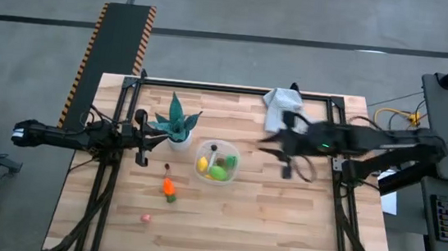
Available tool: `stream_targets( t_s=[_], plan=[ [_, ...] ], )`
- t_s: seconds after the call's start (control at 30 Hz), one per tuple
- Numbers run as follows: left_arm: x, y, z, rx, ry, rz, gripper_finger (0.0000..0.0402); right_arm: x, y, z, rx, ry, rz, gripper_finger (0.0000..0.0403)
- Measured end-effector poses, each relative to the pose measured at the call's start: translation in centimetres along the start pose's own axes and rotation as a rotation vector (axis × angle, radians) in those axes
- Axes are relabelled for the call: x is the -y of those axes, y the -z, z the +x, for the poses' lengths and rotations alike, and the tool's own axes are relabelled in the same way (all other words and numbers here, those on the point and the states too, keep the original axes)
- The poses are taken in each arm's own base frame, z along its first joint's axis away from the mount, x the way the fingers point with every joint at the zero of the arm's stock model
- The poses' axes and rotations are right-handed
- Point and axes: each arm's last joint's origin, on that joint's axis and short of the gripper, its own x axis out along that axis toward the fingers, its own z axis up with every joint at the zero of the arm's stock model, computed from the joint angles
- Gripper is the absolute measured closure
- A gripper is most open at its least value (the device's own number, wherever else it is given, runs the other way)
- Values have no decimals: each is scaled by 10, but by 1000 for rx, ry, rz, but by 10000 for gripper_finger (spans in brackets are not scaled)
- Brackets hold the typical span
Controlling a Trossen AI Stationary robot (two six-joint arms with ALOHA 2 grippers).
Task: Pick and placing Produce into tupperware
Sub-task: Put the orange carrot into the container
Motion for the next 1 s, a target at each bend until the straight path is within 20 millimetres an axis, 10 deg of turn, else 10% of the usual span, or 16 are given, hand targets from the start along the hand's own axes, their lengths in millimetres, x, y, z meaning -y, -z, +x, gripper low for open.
stream_targets(
  t_s=[0.33, 1.0],
  plan=[
    [0, 0, 0, 3, -1, 0, 353, -12, 87, -62, 184, 8, 113, 331],
    [0, 2, 1, -17, -4, 4, 353, -16, 187, -80, 448, 198, 53, 394]
  ],
)
